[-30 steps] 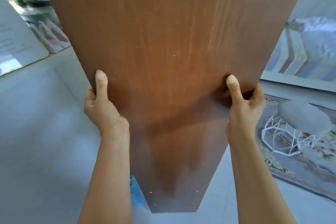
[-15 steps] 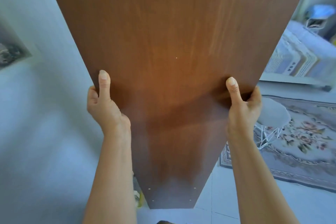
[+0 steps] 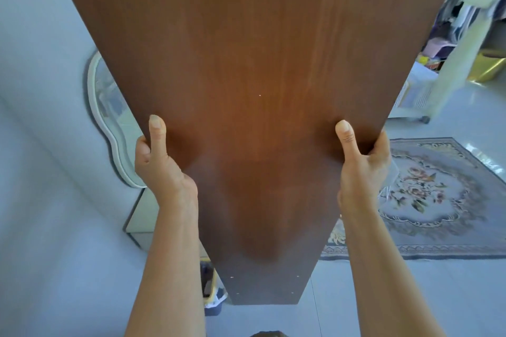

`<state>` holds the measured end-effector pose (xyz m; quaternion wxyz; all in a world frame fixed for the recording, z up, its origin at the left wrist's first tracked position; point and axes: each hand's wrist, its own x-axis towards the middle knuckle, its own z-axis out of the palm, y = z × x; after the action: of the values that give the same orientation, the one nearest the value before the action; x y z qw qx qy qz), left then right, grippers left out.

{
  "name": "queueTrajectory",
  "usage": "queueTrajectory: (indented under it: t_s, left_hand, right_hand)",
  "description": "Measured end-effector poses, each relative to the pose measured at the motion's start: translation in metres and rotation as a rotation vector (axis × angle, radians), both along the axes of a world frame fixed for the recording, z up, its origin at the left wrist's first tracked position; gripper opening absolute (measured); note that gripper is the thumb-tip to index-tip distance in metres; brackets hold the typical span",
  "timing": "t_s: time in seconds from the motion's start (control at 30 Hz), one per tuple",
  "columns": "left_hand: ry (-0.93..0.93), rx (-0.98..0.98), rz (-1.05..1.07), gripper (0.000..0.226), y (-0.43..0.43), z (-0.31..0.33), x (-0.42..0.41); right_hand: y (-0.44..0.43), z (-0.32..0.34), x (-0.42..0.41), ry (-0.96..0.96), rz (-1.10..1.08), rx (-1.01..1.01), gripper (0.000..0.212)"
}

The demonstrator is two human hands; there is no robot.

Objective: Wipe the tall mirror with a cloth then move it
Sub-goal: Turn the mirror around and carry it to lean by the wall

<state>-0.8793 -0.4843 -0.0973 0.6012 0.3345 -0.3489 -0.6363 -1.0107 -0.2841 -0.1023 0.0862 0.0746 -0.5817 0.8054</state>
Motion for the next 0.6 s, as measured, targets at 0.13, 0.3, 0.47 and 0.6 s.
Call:
queueTrajectory:
  t_s: [0.13, 0.3, 0.47, 0.6]
  left_hand:
    - [-0.071, -0.011, -0.015, 0.033, -0.012, -0.003, -0.013]
    - [-0.153, -0.022, -0.073, 0.039, -0.031, 0.0, -0.026]
    - [-0.207, -0.057, -0.093, 0.077, -0.035, 0.007, -0.036]
    - [-0.279, -0.063, -0.105, 0.086, -0.045, 0.004, -0.047]
  right_hand:
    - [-0.008, -0.004, -0.005, -0.004, -0.055, 0.029, 0.033]
    - [-0.027, 0.0, -0.012, -0.012, -0.044, 0.036, 0.028]
    - [-0.038, -0.001, -0.024, -0.038, -0.06, 0.091, 0.046]
    - [-0.044, -0.002, -0.034, -0.034, -0.074, 0.128, 0.025]
